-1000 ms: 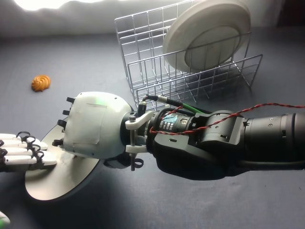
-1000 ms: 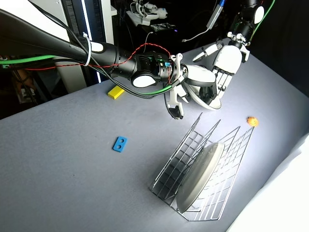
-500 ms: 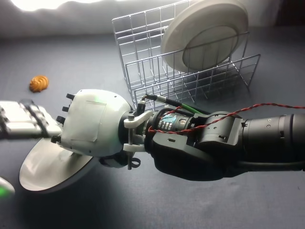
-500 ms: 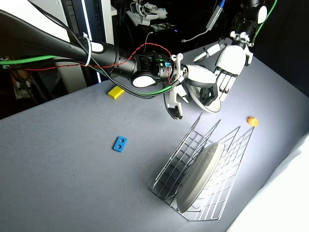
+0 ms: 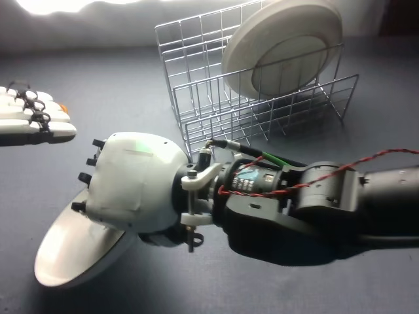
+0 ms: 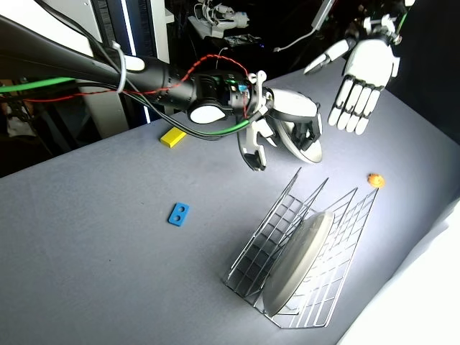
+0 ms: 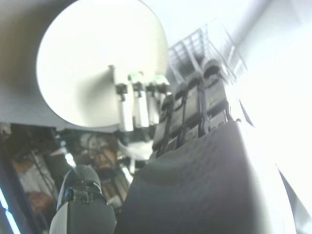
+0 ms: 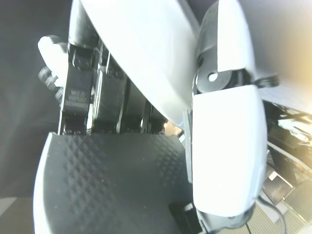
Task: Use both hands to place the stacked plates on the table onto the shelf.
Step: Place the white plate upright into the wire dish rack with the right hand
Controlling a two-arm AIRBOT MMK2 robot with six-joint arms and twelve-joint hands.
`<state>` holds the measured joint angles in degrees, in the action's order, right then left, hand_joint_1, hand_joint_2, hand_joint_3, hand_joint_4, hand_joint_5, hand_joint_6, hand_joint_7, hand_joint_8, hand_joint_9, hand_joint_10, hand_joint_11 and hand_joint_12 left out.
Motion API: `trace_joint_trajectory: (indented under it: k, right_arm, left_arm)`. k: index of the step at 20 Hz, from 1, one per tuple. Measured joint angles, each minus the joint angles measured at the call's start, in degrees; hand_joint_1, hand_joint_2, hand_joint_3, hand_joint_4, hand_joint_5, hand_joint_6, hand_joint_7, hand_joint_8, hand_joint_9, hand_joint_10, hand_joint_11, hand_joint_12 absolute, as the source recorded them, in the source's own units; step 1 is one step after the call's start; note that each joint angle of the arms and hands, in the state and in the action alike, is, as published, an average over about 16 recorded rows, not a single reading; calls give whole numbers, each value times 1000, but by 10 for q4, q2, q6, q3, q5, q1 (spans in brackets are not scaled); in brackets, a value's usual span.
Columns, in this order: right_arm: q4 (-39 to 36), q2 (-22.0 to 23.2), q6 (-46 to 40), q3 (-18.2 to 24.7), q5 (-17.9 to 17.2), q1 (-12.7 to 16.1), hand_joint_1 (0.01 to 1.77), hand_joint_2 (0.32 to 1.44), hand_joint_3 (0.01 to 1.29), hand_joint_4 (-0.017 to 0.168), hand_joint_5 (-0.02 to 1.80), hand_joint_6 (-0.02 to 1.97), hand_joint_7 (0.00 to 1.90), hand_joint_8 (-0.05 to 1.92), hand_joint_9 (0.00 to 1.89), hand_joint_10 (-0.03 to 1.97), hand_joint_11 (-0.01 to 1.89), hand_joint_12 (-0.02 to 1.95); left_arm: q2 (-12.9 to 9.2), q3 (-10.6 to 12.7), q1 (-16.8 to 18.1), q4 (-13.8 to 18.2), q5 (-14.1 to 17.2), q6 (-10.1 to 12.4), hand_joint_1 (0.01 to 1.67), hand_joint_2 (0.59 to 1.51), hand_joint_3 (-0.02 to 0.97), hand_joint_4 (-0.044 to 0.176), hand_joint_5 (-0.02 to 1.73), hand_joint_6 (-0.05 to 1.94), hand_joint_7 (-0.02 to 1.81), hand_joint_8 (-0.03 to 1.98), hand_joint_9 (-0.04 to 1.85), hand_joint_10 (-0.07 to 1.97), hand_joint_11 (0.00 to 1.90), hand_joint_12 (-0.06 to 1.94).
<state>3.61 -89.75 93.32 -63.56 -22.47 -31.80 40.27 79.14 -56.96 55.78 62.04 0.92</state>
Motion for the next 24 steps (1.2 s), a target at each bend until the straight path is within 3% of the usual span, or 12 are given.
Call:
trace_joint_trajectory:
  k: [12, 19, 24]
  right_arm:
    - [2, 151, -13, 155, 11, 28, 1199, 935, 13, 28, 1038, 779, 1156, 708, 1327, 18, 875, 1065]
    - [-1, 226, -111, 196, 64, 88, 1208, 940, 12, 28, 1055, 829, 1150, 709, 1323, 17, 879, 1065]
    - [-47, 268, -245, 202, 113, 139, 1210, 940, 11, 28, 1053, 844, 1144, 702, 1326, 17, 879, 1065]
  left_arm:
    - [-44, -10, 97, 81, 92, 8, 19, 1010, 12, -3, 23, -7, 20, 4, 18, 20, 16, 10]
    - [-52, -7, 120, 110, 119, 9, 19, 1010, 12, -3, 23, -7, 19, 3, 18, 20, 16, 11]
    - [-54, -5, 125, 126, 129, 9, 19, 1011, 12, -3, 22, -7, 19, 3, 17, 20, 16, 11]
